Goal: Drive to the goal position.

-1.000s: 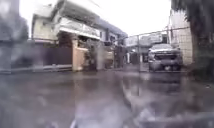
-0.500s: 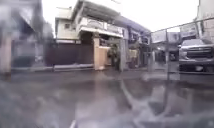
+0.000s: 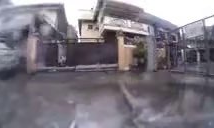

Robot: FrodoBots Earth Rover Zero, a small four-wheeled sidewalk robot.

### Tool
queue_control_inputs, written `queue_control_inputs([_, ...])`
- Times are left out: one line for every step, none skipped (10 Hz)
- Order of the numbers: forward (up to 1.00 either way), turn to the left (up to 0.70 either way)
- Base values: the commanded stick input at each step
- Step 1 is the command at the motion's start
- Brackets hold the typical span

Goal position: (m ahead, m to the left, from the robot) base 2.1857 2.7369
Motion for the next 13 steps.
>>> queue_control_inputs([1.00, 0.27])
queue_control_inputs([1.00, 0.27])
queue_control_inputs([1.00, 0.27])
queue_control_inputs([1.00, 0.27])
queue_control_inputs([1.00, 0.27])
queue_control_inputs([1.00, 0.27])
queue_control_inputs([1.00, 0.27])
queue_control_inputs([1.00, 0.27])
queue_control_inputs([1.00, 0.27])
queue_control_inputs([1.00, 0.27])
queue_control_inputs([1.00, 0.27])
queue_control_inputs([1.00, 0.27])
queue_control_inputs([1.00, 0.27])
